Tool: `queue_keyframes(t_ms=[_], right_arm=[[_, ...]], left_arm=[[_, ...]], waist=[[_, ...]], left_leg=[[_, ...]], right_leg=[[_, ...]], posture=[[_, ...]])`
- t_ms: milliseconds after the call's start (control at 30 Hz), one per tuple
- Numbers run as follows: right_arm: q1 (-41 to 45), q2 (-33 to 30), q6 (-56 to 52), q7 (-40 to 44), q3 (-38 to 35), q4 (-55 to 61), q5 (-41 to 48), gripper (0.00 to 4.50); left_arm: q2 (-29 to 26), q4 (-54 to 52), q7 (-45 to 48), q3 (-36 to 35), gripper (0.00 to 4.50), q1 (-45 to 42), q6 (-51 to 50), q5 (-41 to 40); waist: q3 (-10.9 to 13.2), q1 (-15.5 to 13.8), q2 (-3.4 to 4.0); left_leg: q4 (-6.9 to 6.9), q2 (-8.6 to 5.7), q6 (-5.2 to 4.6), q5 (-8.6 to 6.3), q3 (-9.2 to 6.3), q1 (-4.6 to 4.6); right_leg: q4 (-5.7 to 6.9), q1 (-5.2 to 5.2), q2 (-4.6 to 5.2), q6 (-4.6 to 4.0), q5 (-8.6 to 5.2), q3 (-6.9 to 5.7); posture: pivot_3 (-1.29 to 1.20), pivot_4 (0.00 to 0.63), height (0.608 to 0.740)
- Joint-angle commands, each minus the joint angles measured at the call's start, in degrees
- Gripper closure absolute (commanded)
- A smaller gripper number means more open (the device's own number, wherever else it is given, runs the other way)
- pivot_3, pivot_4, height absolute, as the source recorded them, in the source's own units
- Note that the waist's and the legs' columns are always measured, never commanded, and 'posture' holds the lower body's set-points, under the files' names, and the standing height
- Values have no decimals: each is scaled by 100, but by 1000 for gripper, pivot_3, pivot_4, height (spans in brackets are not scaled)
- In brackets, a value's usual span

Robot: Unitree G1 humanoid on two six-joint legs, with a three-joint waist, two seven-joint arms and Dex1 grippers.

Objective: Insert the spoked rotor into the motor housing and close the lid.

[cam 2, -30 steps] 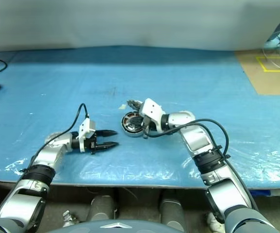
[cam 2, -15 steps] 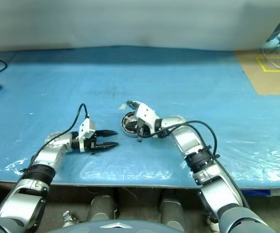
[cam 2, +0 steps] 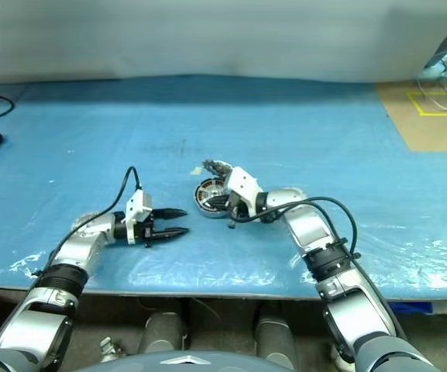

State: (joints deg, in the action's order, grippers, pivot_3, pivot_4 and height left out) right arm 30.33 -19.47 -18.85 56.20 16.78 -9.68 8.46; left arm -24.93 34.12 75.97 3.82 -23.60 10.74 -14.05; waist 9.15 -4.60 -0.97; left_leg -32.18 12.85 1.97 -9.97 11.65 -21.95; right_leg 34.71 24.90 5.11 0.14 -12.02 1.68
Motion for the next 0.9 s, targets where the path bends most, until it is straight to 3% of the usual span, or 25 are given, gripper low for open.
queue_keyframes(t_ms=[33, 333, 500, 633, 800, 900], right_arm=[[-26, -58, -421, 66, -417, 780, 561, 4490], [-486, -776, -933, -122, -950, 1101, 695, 4490], [-317, -1186, -511, -314, -1115, 357, 356, 4490], [703, -847, 441, -1367, -1413, -1368, -48, 4490], [1751, -302, 1225, -1309, -1394, -2753, -97, 4490], [2015, -13, 972, -715, -1338, -2786, 162, 4490]], left_arm=[[26, 13, -11, -18, 2019, -11, 11, -22], [136, 84, -21, 20, 2019, -110, 7, 0], [154, 115, -7, 14, 2019, -129, 18, -3], [164, 156, -11, 2, 2019, -148, 47, 3], [175, 229, -22, -21, 2019, -163, 111, 6], [142, 191, -21, -46, 2019, -131, 103, -16]], waist=[[1, 0, 1], [2, -83, 3], [2, -79, 4], [6, 12, 9], [6, 65, 13], [6, 63, 13]], left_leg=[[0, 0, 2, 1, 1, -8], [1, -1, 3, 2, 3, -10], [0, -1, 3, 2, 3, -8], [-6, -2, 4, 3, 7, -4], [-8, 0, 4, 3, 8, -8], [-7, 1, 3, 3, 8, -15]], right_leg=[[0, 10, 0, -1, 0, 0], [-2, 11, 1, -2, -2, -1], [-2, 9, 2, -1, -3, 1], [7, 13, 0, -1, -2, 6], [14, 18, -3, -3, -2, 5], [14, 17, -3, -5, -3, -1]], posture=[[0, 150, 740], [0, 150, 740], [0, 150, 740], [0, 150, 740], [0, 150, 740], [0, 150, 740]])
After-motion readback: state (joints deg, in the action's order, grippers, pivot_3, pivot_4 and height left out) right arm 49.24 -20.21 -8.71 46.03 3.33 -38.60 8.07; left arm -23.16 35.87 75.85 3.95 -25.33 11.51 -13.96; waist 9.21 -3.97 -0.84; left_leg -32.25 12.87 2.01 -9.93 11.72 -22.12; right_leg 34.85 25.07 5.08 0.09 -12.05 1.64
